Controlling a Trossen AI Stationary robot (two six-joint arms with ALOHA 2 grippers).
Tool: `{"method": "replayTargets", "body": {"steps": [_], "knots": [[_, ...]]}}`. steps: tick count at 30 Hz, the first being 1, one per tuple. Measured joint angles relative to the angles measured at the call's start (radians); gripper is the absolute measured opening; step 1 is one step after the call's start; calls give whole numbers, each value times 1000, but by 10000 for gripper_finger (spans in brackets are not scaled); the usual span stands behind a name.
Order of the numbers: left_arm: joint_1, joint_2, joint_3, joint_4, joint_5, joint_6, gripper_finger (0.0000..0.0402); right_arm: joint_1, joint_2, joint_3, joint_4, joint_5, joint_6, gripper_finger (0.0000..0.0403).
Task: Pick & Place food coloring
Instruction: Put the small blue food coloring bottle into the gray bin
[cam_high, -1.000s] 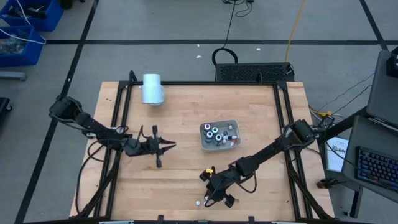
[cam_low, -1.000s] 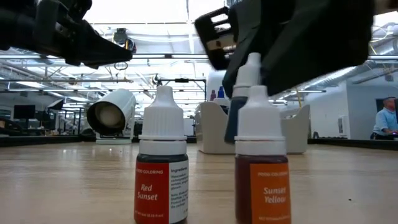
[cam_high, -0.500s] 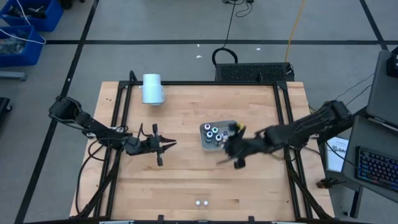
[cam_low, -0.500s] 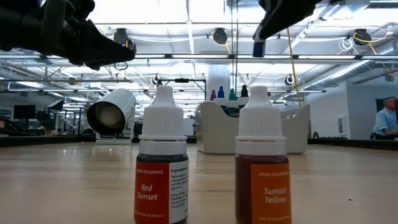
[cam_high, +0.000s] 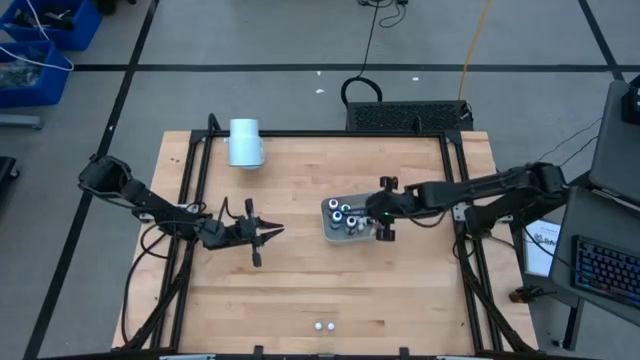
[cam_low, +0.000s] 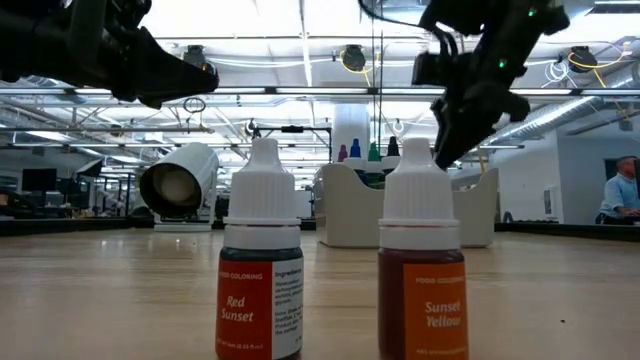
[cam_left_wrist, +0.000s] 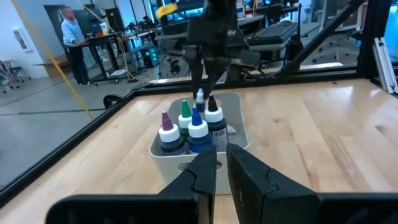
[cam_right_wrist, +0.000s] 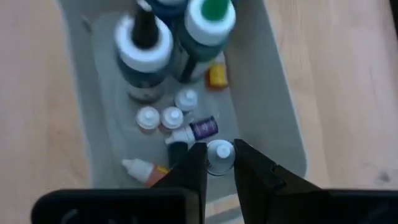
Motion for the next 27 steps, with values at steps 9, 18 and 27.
{"method": "replayTargets", "body": {"steps": [9, 18, 27], "knots": [[0, 0, 0, 6, 51, 20, 47, -88, 53, -7, 34, -108, -14, 47], [0, 0, 0, 5, 58, 32, 47, -91, 82, -5, 0, -108, 36, 47], [0, 0, 0, 6, 59, 24, 47, -91, 102, -12, 10, -107, 73, 47]]}}
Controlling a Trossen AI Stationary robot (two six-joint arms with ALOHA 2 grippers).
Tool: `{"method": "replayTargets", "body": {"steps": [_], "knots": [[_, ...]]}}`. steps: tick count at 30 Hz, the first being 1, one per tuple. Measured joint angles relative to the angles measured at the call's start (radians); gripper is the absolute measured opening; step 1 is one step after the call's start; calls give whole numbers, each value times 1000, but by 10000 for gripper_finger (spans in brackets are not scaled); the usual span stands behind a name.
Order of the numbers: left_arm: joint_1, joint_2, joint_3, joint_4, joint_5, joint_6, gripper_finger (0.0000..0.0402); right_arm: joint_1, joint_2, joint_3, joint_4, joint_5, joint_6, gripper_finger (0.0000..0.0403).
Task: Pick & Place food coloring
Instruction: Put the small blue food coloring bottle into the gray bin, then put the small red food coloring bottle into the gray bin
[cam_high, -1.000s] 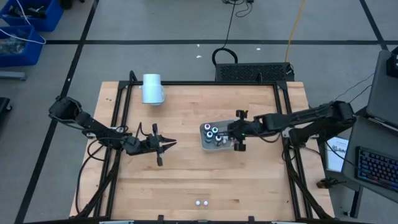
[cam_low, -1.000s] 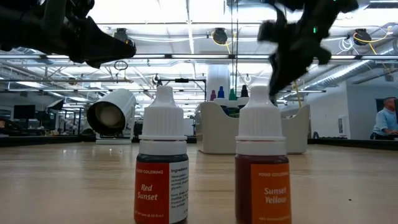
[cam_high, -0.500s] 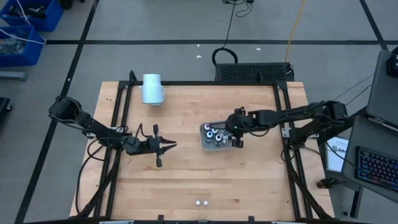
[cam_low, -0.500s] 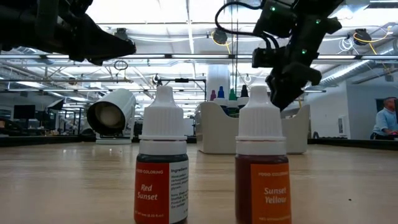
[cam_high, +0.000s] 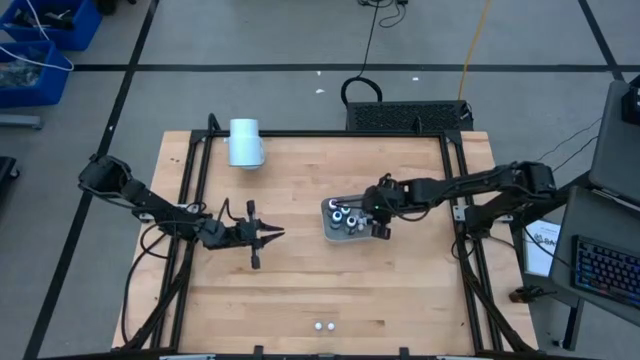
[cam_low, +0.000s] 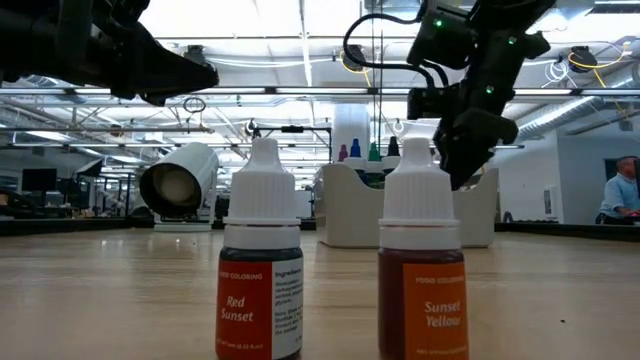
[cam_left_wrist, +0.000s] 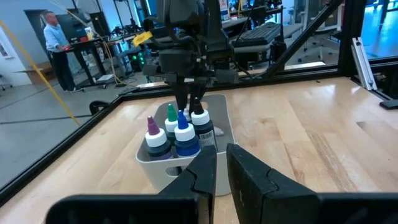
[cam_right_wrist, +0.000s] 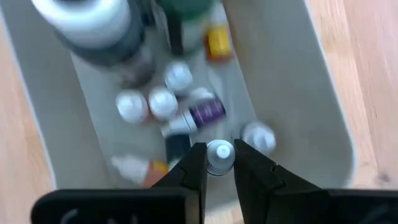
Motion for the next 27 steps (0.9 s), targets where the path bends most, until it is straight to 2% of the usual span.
{"method": "replayTargets", "body": {"steps": [10, 20, 27], "knots": [[0, 0, 0, 1, 0, 0, 47, 0, -2, -70, 46, 30, 61, 53], [0, 0, 0, 1, 0, 2, 47, 0, -15, -61, 44, 31, 60, 113], [-2, 0, 0, 1, 0, 6, 47, 0, -138, -5, -90, 33, 53, 115]]}}
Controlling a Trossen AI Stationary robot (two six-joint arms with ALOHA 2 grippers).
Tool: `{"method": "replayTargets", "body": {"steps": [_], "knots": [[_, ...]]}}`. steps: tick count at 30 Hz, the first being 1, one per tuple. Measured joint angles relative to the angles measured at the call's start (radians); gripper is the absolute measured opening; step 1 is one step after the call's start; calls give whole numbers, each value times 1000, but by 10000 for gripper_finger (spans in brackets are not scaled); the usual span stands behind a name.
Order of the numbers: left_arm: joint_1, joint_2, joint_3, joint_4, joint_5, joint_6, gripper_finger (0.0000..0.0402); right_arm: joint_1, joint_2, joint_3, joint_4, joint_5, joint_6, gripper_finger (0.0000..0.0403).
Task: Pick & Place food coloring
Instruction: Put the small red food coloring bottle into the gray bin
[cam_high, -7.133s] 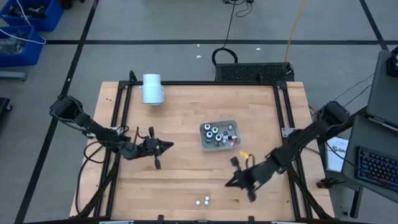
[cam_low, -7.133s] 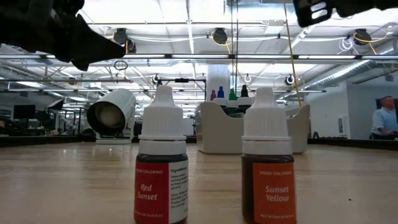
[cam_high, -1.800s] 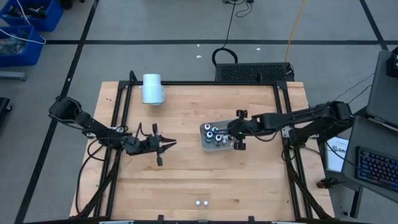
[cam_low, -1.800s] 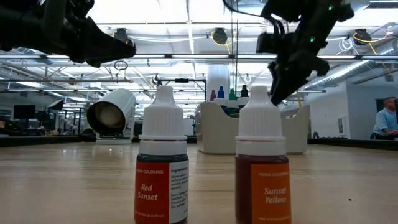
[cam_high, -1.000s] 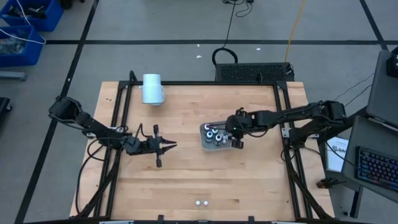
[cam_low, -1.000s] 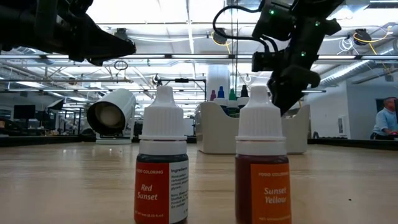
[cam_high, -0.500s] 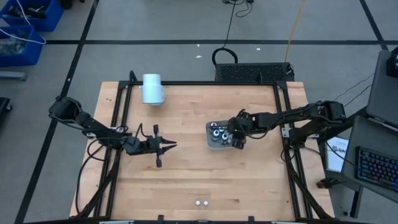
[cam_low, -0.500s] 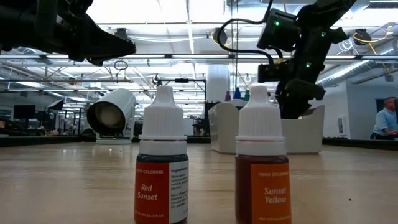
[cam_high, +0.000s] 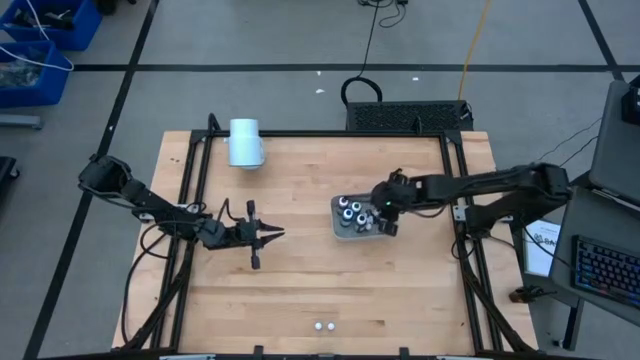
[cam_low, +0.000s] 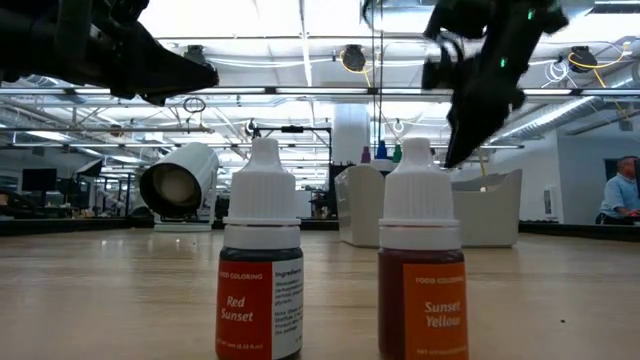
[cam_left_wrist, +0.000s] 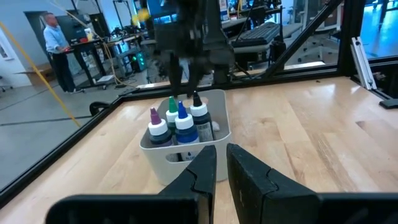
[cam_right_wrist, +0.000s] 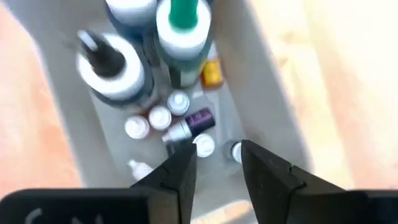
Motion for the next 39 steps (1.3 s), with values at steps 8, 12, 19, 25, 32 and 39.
{"method": "replayTargets", "body": {"steps": [8, 12, 19, 25, 32, 39], "knots": [[2, 0, 0, 78, -10, 121, 47, 60, -319, 38, -21, -11, -43, 64], [3, 0, 3, 109, 0, 205, 47, 154, -501, -55, 151, -92, -125, 10], [8, 0, 30, 104, -41, 318, 47, 209, -709, -338, 530, -162, -227, 4], [39, 5, 41, 49, -40, 143, 47, 224, -736, -640, 1000, -169, -226, 1], [9, 55, 419, -753, 31, -129, 46, 217, -721, -776, 1178, -131, -191, 1], [-74, 328, 880, -1273, 202, -252, 46, 218, -721, -776, 1107, -135, -204, 1]]}}
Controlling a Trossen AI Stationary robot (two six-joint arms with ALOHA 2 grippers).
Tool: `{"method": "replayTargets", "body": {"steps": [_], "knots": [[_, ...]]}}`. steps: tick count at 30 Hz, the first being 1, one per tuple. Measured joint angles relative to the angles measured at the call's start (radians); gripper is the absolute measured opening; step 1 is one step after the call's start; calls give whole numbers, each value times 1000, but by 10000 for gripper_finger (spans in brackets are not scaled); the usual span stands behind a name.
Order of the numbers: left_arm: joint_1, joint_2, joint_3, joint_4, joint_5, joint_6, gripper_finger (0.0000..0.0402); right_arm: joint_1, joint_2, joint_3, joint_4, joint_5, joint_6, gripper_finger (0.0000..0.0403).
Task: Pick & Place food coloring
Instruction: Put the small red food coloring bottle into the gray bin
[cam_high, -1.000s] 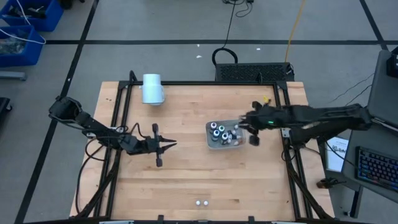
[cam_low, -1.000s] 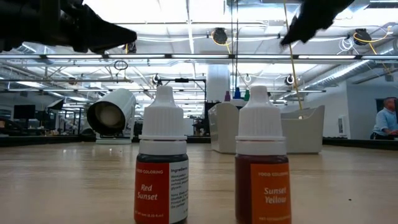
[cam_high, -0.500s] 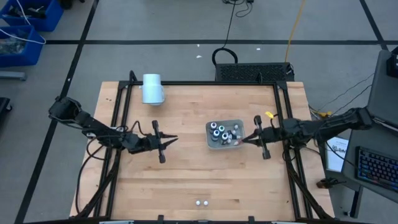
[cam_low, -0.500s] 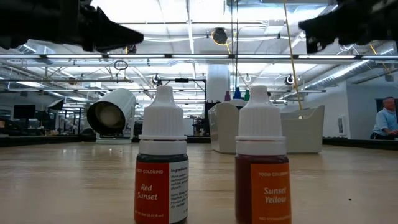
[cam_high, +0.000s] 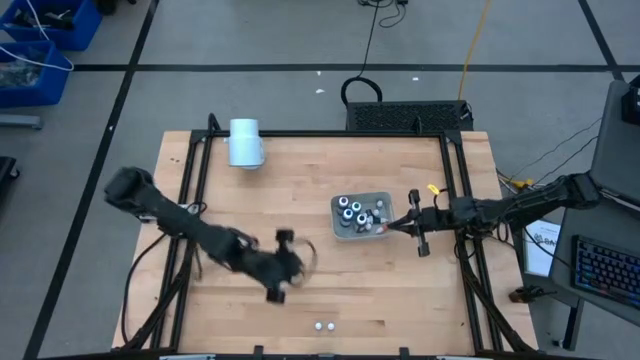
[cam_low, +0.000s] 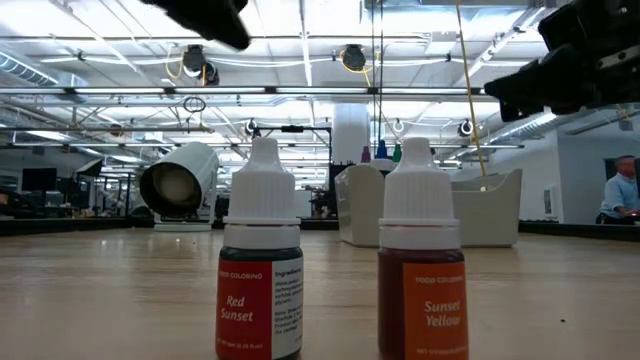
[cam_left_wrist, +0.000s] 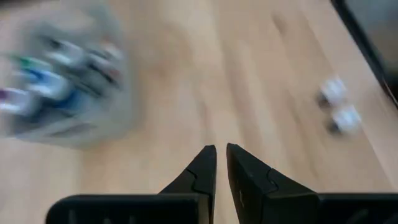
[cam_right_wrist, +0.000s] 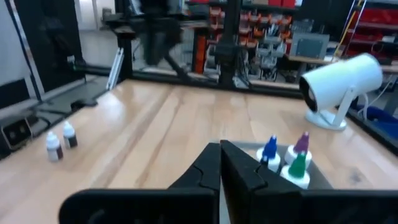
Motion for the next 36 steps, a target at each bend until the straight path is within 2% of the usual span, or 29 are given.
{"method": "replayTargets", "body": {"steps": [3, 6, 7, 11, 14, 17, 22, 25, 33, 36], "knots": [[-59, 143, 137, -92, 37, 3, 47, 0, 1, 0, -31, 0, 0, 1], [-111, 270, 250, -123, -33, -81, 47, 0, 0, 0, -41, 0, 1, 1], [-122, 311, 287, -122, -28, -111, 47, 0, 1, 0, -43, 0, 1, 1], [-143, 452, 423, -140, 78, -171, 49, 0, 3, 0, -42, -1, 1, 1], [-156, 522, 513, -144, 109, -193, 69, 0, 5, 0, -41, -3, 3, 1], [-159, 570, 573, -195, 161, -259, 110, 0, 5, 0, -51, -3, 34, 1], [-156, 577, 589, -209, 166, -320, 189, 0, 4, 0, -64, -3, 22, 1], [-157, 580, 568, -235, 172, -318, 217, 0, 4, 0, -59, -2, 6, 0], [-144, 580, 532, -237, 158, -299, 239, 0, 4, 0, -56, -1, -8, 0], [-137, 580, 511, -192, 170, -299, 239, 0, 4, 0, -57, -1, -8, 0]]}}
